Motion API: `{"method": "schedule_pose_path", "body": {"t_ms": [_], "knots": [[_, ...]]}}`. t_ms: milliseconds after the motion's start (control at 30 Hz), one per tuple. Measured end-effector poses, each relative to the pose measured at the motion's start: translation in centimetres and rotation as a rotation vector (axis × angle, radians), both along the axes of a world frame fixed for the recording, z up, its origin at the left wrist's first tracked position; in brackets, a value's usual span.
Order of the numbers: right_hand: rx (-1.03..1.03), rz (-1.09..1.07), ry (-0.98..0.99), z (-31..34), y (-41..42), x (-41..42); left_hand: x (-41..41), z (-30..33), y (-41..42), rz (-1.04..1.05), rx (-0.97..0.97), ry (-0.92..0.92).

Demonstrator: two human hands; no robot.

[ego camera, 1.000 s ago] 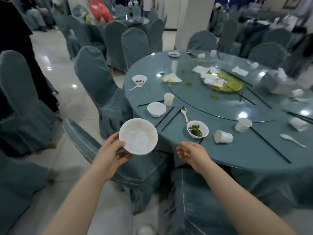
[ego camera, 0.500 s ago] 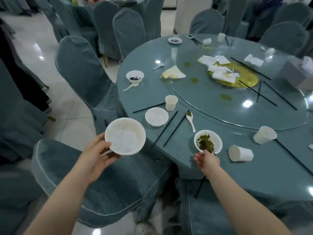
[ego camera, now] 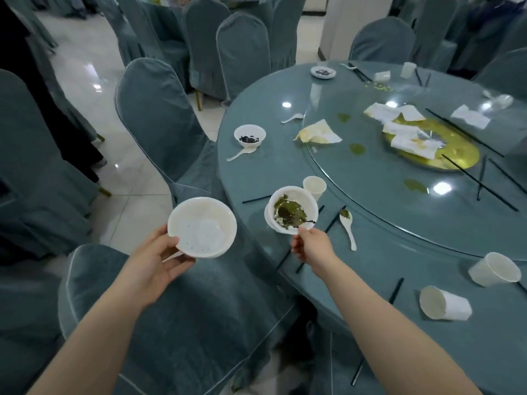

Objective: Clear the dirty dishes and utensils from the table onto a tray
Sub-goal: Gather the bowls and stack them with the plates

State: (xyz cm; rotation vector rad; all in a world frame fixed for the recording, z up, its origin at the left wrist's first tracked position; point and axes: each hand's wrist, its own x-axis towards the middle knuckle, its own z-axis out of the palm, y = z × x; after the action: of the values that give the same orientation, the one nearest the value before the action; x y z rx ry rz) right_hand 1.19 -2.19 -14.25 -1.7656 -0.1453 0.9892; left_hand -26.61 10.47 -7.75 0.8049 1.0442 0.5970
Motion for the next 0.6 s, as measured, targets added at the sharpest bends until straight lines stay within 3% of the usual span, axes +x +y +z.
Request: {"method": "schedule_pose_path", "body": {"t_ms": [267,400,600], "knots": [[-0.255,-0.036,-0.032,-3.2,3.1,1.2,-3.8,-0.1,2.2,0.038,0.013,-0.043],[-0.156,-0.117,0.099,-3.9,4.3,0.5,-4.6,0.0,2.7,0.058,0.023,-0.043],[-0.006,-0.036,0.033,-0.7,5.4,-2.8,-6.0,1.4,3.4,0.096,0.054,-0.103]]}}
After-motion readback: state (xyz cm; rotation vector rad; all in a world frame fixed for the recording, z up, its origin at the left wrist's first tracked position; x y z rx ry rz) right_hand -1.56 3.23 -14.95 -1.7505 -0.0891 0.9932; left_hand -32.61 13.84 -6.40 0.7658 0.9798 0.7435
